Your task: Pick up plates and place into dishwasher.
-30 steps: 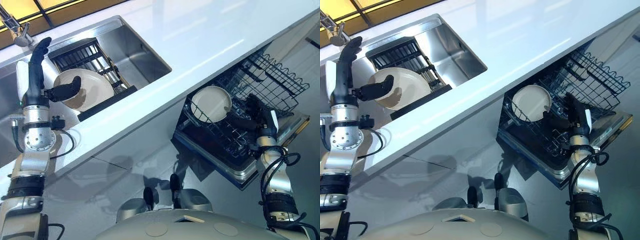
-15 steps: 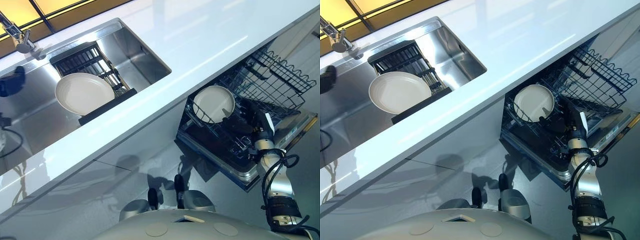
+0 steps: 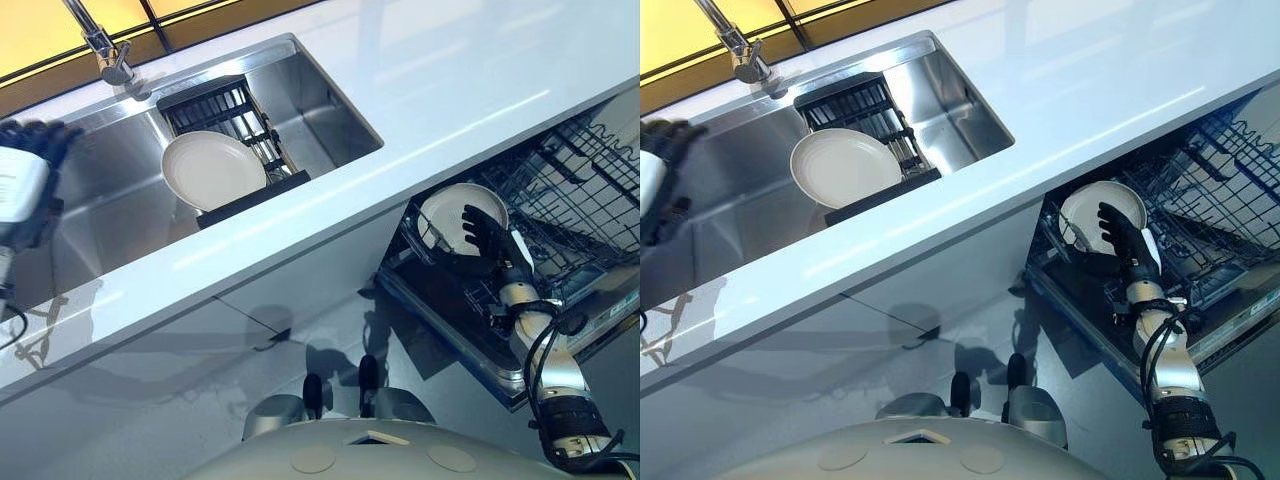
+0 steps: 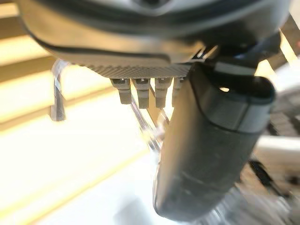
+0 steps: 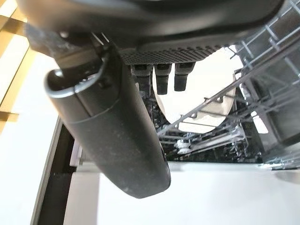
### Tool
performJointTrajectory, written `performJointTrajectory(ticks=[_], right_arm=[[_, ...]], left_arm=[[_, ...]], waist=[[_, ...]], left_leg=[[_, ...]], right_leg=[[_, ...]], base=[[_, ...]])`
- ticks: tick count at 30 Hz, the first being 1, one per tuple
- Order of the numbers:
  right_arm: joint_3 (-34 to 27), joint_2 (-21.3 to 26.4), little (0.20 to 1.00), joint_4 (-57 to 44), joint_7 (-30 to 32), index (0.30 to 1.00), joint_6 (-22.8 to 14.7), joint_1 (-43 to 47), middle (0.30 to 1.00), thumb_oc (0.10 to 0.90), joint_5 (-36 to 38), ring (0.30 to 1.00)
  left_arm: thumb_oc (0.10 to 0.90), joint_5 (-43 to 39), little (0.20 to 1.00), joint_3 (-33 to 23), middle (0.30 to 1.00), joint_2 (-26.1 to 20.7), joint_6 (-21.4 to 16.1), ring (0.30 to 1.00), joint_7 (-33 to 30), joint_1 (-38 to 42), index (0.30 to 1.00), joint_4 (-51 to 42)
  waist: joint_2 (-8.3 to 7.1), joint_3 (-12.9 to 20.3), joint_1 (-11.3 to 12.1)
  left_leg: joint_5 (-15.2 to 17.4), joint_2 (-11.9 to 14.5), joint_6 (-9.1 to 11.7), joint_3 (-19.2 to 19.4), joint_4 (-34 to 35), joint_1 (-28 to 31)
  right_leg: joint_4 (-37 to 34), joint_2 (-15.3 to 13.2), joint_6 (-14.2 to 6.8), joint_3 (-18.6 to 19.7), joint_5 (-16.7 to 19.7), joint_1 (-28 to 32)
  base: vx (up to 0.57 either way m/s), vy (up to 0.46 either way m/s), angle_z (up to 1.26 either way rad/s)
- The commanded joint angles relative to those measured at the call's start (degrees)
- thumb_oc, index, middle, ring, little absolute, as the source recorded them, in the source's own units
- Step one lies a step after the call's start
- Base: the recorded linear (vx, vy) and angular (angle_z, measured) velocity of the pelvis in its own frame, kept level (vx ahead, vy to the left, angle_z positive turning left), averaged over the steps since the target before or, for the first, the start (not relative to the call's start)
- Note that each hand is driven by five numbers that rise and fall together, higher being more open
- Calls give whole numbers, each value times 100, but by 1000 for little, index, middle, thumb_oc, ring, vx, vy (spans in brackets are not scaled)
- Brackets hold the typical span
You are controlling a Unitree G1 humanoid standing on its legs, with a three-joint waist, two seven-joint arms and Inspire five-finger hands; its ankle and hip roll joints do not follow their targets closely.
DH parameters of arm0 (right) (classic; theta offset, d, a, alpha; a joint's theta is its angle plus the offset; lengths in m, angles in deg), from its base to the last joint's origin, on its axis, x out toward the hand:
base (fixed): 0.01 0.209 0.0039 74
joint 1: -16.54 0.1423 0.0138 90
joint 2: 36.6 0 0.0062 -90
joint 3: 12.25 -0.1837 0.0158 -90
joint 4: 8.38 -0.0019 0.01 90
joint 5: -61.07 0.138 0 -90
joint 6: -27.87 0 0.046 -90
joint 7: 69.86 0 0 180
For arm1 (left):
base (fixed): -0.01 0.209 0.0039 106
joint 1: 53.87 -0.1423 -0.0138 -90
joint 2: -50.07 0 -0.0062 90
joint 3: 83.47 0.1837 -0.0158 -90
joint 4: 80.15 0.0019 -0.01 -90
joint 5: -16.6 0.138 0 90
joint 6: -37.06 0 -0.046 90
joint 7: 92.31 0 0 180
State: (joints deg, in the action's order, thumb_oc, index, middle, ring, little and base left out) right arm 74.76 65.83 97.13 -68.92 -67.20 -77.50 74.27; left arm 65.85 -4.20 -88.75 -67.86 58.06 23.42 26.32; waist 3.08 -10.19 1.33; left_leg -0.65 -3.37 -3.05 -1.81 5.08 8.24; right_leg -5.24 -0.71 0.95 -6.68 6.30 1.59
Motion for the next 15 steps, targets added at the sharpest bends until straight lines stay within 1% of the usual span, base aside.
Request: performJointTrajectory(ticks=[1, 3, 8, 11, 12, 15], right_arm=[[-100, 465, 900, -238, 72, 900, -681, 575, 900, 800, 194, 900], [-73, 471, 900, -212, 56, 900, -695, 576, 900, 800, 183, 900], [-4, 495, 900, -123, 24, 900, -713, 597, 900, 800, 222, 900], [21, 432, 900, -60, -109, 900, -680, 606, 900, 800, 266, 900], [33, 392, 900, -32, -163, 900, -658, 591, 900, 800, 249, 900], [122, 316, 900, 25, -245, 900, -593, 522, 900, 800, 220, 900]], left_arm=[[800, 20, 900, -414, 900, -613, -38, 900, -224, 505, 900, -37], [800, 159, 900, -356, 900, -586, -173, 900, -250, 522, 900, -55], [800, 151, 900, -166, 900, -532, -338, 900, -281, 665, 900, -43], [800, 90, 900, -40, 900, -449, -408, 900, -331, 827, 900, -27], [800, 103, 900, -11, 900, -407, -397, 900, -345, 876, 900, -46], [800, 40, 900, 158, 900, -313, -121, 900, -542, 1082, 900, -45]], waist=[[46, 269, -108], [13, 286, -90], [-25, 305, -78], [-44, 306, -87], [-50, 309, -96], [-63, 322, -141]], left_leg=[[326, -270, -173, 114, -57, -113], [315, -263, -172, 112, -30, -112], [298, -257, -168, 122, -18, -133], [291, -257, -168, 137, -10, -141], [287, -253, -164, 145, -8, -150], [283, -242, -151, 172, -8, -170]], right_leg=[[752, 3, -468, -264, -1079, 243], [712, 10, -474, -283, -1066, 263], [681, 18, -472, -296, -1050, 260], [664, 21, -467, -298, -1043, 262], [655, 20, -468, -300, -1038, 260], [618, 15, -470, -291, -1019, 265]], base=[[-27, 8, 7], [-14, 3, 3], [-7, 4, 0], [-10, 6, 0], [0, 0, 0], [0, 0, 0]])
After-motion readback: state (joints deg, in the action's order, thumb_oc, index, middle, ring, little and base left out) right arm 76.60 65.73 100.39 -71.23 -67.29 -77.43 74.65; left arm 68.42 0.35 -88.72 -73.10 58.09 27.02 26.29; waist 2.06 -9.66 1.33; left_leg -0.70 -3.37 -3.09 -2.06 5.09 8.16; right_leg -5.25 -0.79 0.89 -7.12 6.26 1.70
